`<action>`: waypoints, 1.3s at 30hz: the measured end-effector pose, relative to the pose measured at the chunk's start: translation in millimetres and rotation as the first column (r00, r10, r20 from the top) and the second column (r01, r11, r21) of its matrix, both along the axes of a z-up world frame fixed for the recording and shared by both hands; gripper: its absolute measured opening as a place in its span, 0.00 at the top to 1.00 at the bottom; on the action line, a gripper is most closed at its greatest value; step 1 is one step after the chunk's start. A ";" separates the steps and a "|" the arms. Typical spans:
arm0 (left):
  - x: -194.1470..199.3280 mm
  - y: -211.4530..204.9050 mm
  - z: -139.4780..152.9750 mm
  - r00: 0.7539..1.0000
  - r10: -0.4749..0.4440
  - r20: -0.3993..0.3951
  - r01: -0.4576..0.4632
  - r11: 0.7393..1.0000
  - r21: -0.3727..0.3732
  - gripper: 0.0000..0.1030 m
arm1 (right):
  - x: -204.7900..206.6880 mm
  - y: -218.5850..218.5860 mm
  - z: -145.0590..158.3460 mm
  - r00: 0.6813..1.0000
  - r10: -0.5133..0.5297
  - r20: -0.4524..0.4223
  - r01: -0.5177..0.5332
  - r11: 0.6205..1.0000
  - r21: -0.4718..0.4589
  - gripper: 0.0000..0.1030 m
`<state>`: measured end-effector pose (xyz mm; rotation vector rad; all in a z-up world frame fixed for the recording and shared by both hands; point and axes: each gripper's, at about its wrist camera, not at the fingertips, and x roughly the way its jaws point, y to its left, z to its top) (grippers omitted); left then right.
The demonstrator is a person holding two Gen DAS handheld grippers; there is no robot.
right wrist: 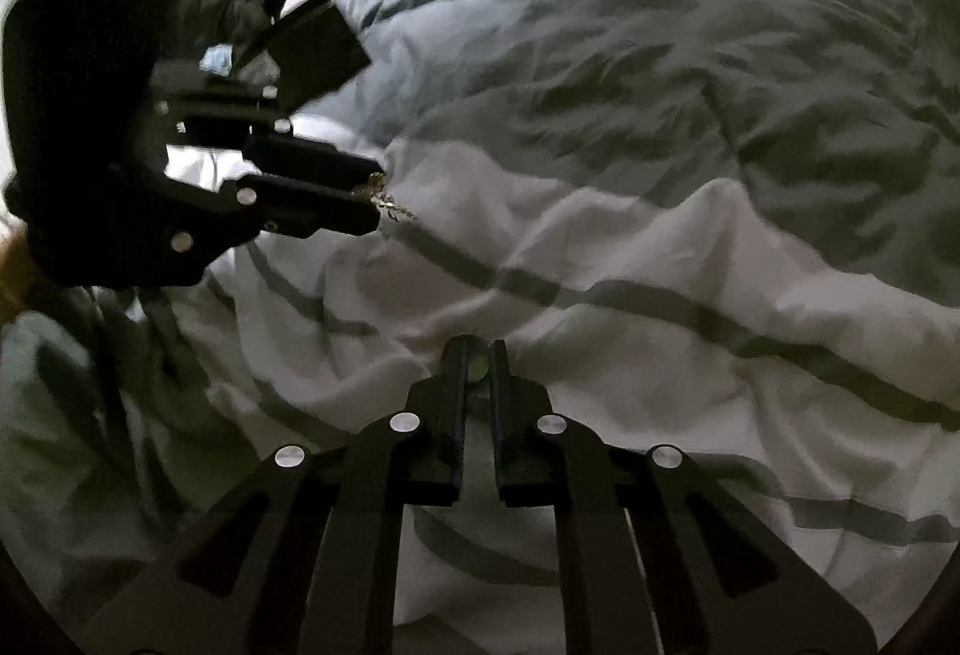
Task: Organize jewelry
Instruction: 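Hold gold earring in left gripper while right gripper moves to small silver ring, then grasp the small silver ring with the right gripper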
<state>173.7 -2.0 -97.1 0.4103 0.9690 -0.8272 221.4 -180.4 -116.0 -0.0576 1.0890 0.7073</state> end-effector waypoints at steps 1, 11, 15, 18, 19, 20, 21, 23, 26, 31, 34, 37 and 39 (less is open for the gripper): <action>-1.0 -1.2 -0.9 1.000 -0.007 0.001 0.007 1.000 0.006 0.87 | -1.1 1.2 -1.1 1.000 0.004 0.000 -0.004 1.000 -0.002 0.91; 1.2 -2.3 -0.8 1.000 0.005 0.016 -0.006 1.000 0.011 0.87 | -5.7 5.0 1.4 1.000 0.000 0.026 -0.001 1.000 0.014 0.35; 1.2 -1.2 -0.8 1.000 0.010 0.022 -0.010 1.000 0.015 0.87 | -10.5 16.2 -3.3 0.998 0.048 0.044 -0.046 0.998 -0.051 0.53; 0.7 -1.8 -0.9 1.000 0.008 0.027 -0.009 1.000 0.022 0.86 | -10.4 16.3 -5.8 0.998 0.047 0.048 -0.043 0.997 -0.071 0.67; 0.8 -2.1 -0.2 0.999 0.009 0.031 -0.009 1.000 0.023 0.86 | -9.1 14.0 -4.8 0.998 0.041 0.043 -0.039 0.998 -0.055 0.69; 1.0 -2.1 0.3 0.999 0.010 0.032 -0.011 1.000 0.022 0.86 | -8.2 12.2 -4.1 0.999 0.037 0.038 -0.036 0.998 -0.042 0.75; 1.4 -1.8 1.1 0.999 0.014 0.036 -0.015 1.000 0.022 0.86 | -7.6 10.8 -3.6 0.999 0.035 0.031 -0.034 0.999 -0.033 0.77; 2.0 -0.3 2.1 0.999 0.022 0.042 -0.023 1.000 0.019 0.86 | -5.8 8.3 -3.7 0.999 0.029 0.017 -0.028 0.999 -0.026 0.79; 3.3 3.1 3.3 0.998 0.040 0.052 -0.041 0.999 0.021 0.86 | -4.5 4.1 -2.7 1.000 0.016 -0.006 -0.016 1.000 -0.008 0.79; 7.3 7.7 5.8 0.995 0.069 0.068 -0.070 0.997 0.022 0.86 | -4.8 -3.4 4.6 1.000 -0.001 -0.022 0.002 0.998 0.059 0.79; 7.9 6.9 3.5 0.995 0.069 0.067 -0.072 0.997 0.035 0.86 | -8.4 -5.7 9.8 1.000 0.012 -0.024 -0.010 0.998 0.069 0.79; 7.1 5.5 3.3 0.996 0.063 0.068 -0.066 0.997 0.041 0.86 | -13.7 -3.4 9.1 0.999 0.030 -0.033 -0.028 0.998 0.061 0.79; 7.2 5.4 3.8 0.996 0.063 0.070 -0.066 0.997 0.041 0.86 | -16.0 -0.3 6.8 0.998 0.039 -0.040 -0.037 0.998 0.054 0.79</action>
